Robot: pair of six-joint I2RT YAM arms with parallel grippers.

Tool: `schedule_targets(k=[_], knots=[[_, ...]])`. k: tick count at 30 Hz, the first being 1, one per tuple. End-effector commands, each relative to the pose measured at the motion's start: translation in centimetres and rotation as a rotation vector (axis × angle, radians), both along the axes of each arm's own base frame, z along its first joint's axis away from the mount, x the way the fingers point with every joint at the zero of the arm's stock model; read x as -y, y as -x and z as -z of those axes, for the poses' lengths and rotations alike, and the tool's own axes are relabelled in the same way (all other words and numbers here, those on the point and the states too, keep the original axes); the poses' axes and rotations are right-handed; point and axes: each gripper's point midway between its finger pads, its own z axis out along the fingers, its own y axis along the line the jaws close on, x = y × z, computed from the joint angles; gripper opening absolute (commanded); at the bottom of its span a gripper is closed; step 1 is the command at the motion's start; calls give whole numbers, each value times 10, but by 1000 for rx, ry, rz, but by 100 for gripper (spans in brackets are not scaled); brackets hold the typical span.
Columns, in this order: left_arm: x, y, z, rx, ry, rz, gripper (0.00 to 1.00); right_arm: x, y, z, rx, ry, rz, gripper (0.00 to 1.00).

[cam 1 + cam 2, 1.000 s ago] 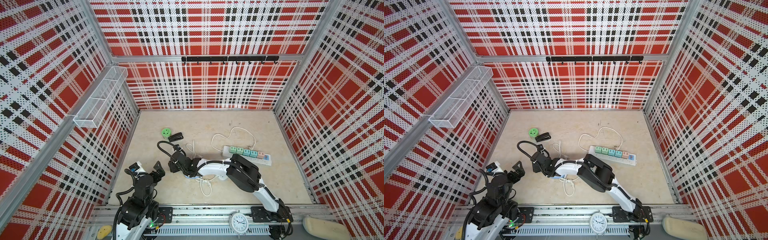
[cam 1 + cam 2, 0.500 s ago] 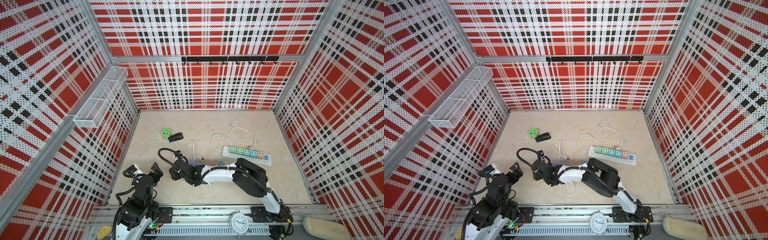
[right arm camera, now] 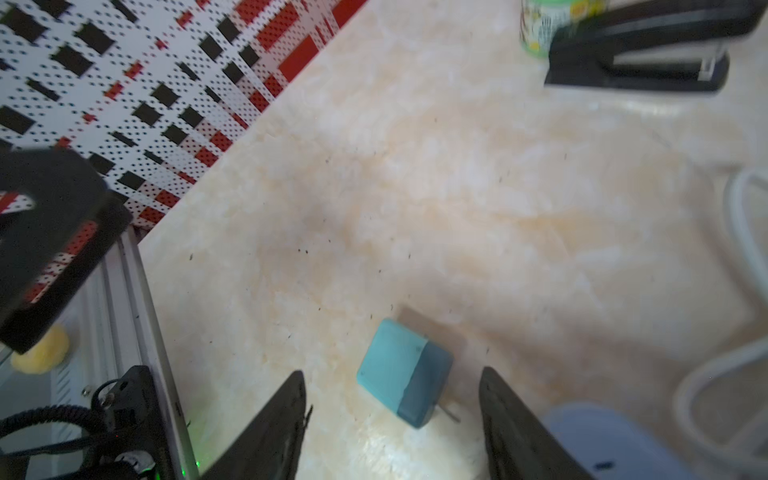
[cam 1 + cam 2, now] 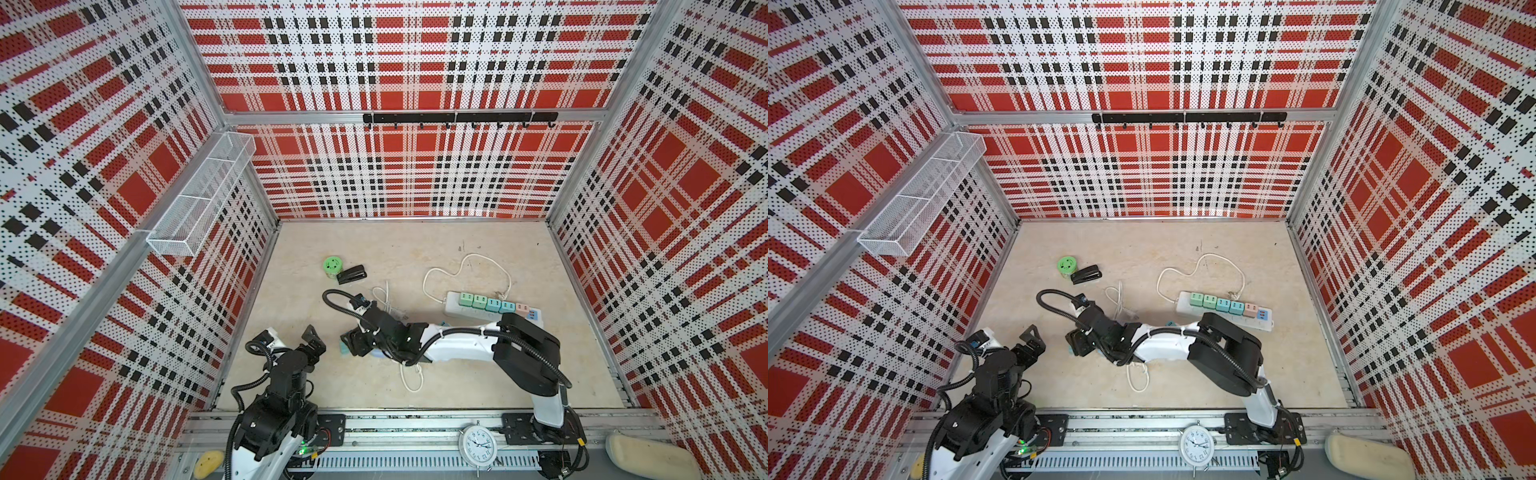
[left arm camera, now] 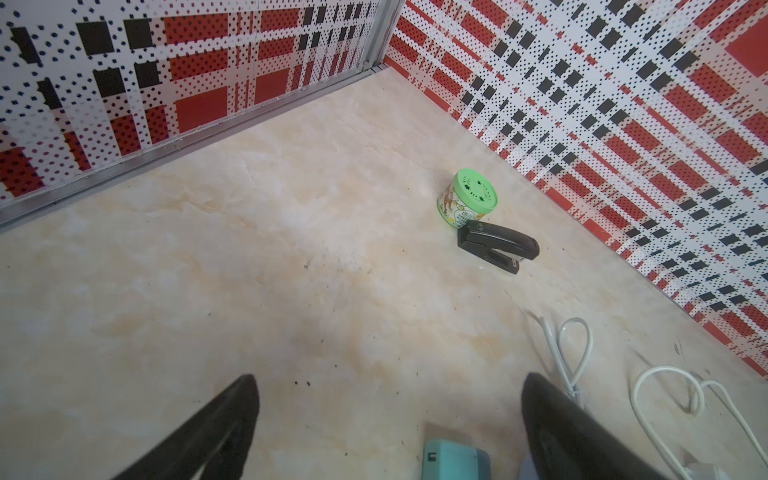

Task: Insert the plug

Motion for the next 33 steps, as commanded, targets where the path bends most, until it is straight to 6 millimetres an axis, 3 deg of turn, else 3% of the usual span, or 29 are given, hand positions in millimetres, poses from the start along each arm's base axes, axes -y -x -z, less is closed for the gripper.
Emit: schedule_targets(k=[1, 5, 11, 15, 23, 33], knots=[[-5, 3, -10, 26, 0, -25, 99, -10, 12, -14, 219, 47, -285, 68], [-5, 2, -10, 29, -5, -25, 99, -8, 20, 5, 292, 182, -443, 75], [-5, 1, -10, 31, -7, -20, 99, -12, 29, 33, 290, 288, -603, 77], [-4, 1, -10, 31, -7, -14, 99, -18, 30, 54, 223, 336, -665, 78], [-3, 1, -11, 32, -8, -11, 99, -24, 24, 76, 166, 398, -689, 79], [-3, 0, -11, 31, -12, -6, 99, -17, 25, 99, 134, 448, -675, 64]])
